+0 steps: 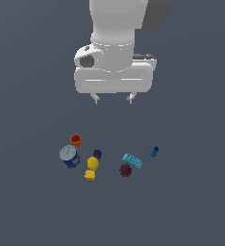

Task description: Pick up a designated object from a clutter of objects.

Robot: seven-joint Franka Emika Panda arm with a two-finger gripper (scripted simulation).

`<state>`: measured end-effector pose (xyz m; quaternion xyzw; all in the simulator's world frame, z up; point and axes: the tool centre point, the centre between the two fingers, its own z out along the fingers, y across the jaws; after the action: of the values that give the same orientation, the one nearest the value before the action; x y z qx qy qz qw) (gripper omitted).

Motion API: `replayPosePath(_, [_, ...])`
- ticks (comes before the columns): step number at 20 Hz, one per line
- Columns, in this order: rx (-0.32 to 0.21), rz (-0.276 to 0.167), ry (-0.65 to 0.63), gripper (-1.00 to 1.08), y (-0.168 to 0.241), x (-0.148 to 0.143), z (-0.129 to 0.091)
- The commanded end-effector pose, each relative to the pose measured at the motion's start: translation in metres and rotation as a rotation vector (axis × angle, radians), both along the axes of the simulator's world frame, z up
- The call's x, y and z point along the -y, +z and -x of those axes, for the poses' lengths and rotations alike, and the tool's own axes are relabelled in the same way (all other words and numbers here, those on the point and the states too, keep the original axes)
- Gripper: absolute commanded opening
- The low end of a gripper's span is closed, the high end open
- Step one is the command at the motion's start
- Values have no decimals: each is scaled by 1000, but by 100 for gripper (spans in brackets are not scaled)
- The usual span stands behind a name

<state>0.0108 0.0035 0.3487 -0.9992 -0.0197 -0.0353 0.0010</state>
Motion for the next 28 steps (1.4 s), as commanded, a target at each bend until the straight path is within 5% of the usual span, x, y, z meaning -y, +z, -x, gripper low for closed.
replayPosePath(1, [0,0,0,100,0,0,0])
replayPosePath(17, [12,-30,-4,100,5,-8,-4])
replayPosePath(28, [3,-17,54,100,-21,17,-20])
